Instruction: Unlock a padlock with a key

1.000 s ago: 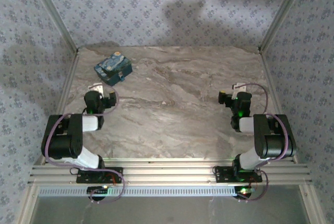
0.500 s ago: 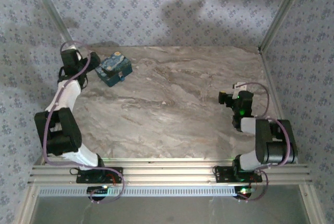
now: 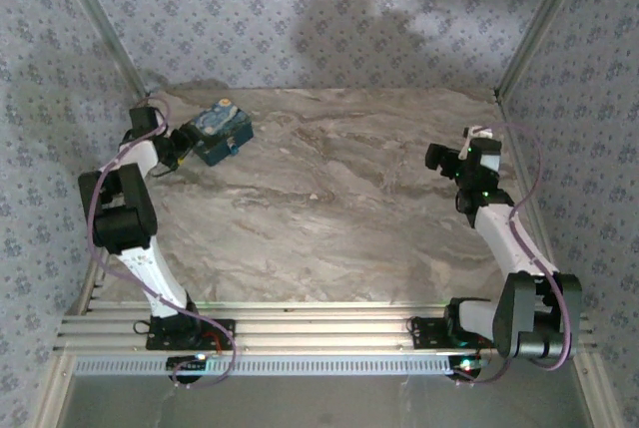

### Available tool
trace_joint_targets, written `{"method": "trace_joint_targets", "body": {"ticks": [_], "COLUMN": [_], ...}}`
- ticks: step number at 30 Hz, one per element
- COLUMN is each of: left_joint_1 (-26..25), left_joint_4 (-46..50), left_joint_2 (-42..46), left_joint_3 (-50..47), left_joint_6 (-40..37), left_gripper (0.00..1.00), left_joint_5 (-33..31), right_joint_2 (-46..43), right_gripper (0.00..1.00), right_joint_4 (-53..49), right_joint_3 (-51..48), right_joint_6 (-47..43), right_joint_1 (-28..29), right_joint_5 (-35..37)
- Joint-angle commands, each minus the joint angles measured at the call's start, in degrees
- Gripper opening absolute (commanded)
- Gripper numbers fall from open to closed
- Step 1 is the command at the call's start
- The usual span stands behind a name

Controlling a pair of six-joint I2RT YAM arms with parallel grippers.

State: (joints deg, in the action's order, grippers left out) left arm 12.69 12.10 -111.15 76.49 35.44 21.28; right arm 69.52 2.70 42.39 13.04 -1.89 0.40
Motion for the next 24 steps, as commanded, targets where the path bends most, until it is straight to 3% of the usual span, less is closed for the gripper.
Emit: {"method": "trace_joint_targets", "body": {"ticks": [1, 10, 24], "left_joint_1": [-0.1, -5.2, -34.3], "left_joint_4": [0.4, -1.4, -0.4], "left_joint_2": [-1.9, 4.0, 16.4], "left_joint_3": [2.2, -11.7, -26.1], "left_joint_6": [0.5, -0.2, -1.0], "left_gripper": [0.7, 0.6, 0.58], "left_joint_5": [5.7, 7.1, -4.5], "right_joint_2": [-0.2, 3.0, 8.1], "right_gripper": [1.0, 0.97, 0.96], "right_joint_4": [-7.3, -18.3, -23.5], "right_joint_3": [3.1, 11.0, 16.7], "right_joint_6": [7.1, 11.6, 13.5], "right_joint_1": [1.1, 5.1, 14.3], "right_joint_5": [-3.4, -5.0, -6.0]}}
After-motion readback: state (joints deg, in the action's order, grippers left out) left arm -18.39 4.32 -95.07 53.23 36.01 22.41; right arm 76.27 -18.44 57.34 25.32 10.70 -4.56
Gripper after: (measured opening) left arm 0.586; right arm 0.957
